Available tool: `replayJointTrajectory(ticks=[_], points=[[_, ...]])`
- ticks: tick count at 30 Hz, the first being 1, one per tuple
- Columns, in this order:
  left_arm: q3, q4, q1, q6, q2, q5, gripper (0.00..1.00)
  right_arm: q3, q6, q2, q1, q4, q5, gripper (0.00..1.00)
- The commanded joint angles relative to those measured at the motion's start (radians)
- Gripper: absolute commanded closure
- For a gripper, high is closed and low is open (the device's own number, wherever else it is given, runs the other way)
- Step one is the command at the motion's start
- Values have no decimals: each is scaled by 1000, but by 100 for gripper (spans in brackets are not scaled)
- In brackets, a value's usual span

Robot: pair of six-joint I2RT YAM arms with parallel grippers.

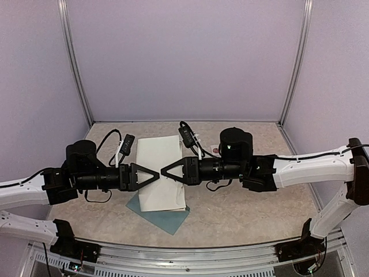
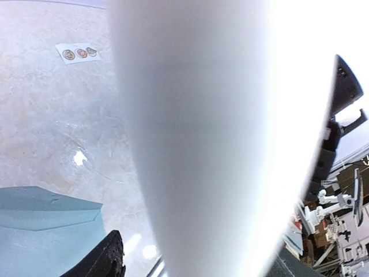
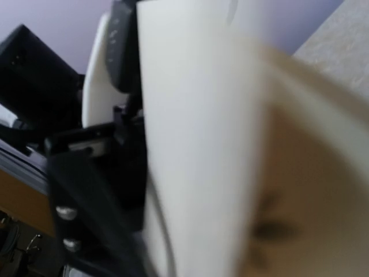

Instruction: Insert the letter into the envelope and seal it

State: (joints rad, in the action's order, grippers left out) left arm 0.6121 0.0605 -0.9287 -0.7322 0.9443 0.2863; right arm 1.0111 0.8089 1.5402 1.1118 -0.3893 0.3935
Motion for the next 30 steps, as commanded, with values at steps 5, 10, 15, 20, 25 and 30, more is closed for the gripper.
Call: replayJointTrajectory(ticks=[5,10,15,20,25,30], points=[[-53,147,8,-51,-134,135,26,-95,30,-81,-15,-170,51,100],[-86,181,11,-84,-175,155,38,-119,49,-92,-24,-250,105,100],[-92,189,11,-97,-154,193,49,-115,48,-92,-26,-276,137,100],[-99,195,11,-99,-152,211,100,-127,56,-102,-37,-262,103,100],[-111,179,10,-102,-165,214,62,-152,63,-128,-53,-253,72,100],[-127,176,1,-117,-153,253,55,-148,47,-144,-59,-224,55,100]])
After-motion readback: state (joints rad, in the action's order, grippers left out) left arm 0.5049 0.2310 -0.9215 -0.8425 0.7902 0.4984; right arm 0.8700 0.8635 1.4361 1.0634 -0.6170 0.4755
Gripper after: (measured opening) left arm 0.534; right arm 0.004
